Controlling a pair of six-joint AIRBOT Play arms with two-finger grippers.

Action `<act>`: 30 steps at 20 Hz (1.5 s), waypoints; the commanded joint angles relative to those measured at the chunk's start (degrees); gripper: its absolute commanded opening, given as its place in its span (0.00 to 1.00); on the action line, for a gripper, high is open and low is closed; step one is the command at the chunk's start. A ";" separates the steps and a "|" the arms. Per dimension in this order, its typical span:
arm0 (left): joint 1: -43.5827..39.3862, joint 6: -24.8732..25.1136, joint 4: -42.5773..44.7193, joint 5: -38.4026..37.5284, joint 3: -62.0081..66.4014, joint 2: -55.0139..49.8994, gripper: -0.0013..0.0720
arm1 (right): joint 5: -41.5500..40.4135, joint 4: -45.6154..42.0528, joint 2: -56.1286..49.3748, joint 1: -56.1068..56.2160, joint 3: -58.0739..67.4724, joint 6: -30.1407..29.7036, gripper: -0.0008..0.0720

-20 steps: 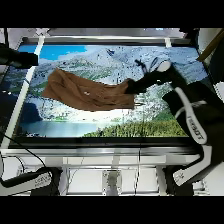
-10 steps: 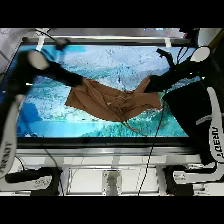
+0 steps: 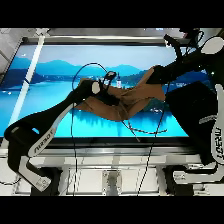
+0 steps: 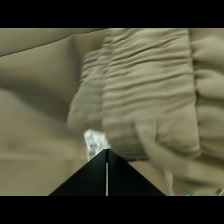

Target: Fold the clothes and pants, and hang the long-sleeved shirts on hangers.

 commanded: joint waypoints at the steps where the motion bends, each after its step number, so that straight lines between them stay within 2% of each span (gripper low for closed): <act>1: -1.27 0.02 -3.06 4.35 -0.07 -1.99 0.03 | -0.33 0.02 -0.26 0.07 0.46 1.75 0.04; 4: 1.86 0.04 -1.38 -0.50 -0.04 0.13 0.03 | -0.35 -1.07 -0.26 1.31 0.48 3.74 0.04; 7: 7.89 0.02 8.26 -9.97 -0.04 5.27 0.03 | -2.60 -2.71 -0.39 4.87 0.48 5.11 0.04; 9: 12.76 0.02 13.40 -13.42 -0.04 9.33 0.03 | -6.97 -2.73 -1.36 8.55 0.90 6.10 0.04; 12: 20.28 0.04 14.60 -15.04 -0.07 15.41 0.03 | -18.32 -1.99 -4.13 15.91 0.90 6.86 0.04; 18: 29.75 0.07 14.62 -16.17 -0.07 22.40 0.03 | -53.75 -0.87 -13.31 32.72 2.03 6.80 0.04; 19: 30.64 0.39 14.62 -16.76 -0.07 22.82 0.03 | -57.83 -0.04 -14.95 34.69 2.03 6.86 0.22; 20: 31.30 1.16 14.62 -17.33 -0.07 22.91 0.03 | -60.37 1.86 -16.46 36.30 2.03 7.08 0.59; 21: 31.91 1.14 14.62 -17.66 -0.09 22.91 0.03 | -60.78 3.82 -17.46 37.27 2.05 7.06 0.71; 23: 32.81 1.14 14.62 -17.86 -0.09 22.91 0.03 | -57.99 2.43 -17.51 37.79 2.05 6.97 0.71; 25: 33.20 1.14 14.62 -18.05 -0.09 22.91 0.03 | -50.73 -4.59 -16.39 34.86 3.06 7.06 0.71; 26: 33.20 1.14 14.64 -18.05 -0.09 22.91 0.03 | -45.09 -7.56 -16.04 32.54 4.26 7.28 0.71; 30: 33.20 1.14 14.64 -18.05 -0.09 22.91 0.03 | -14.27 -14.60 -14.78 19.87 6.38 10.25 0.71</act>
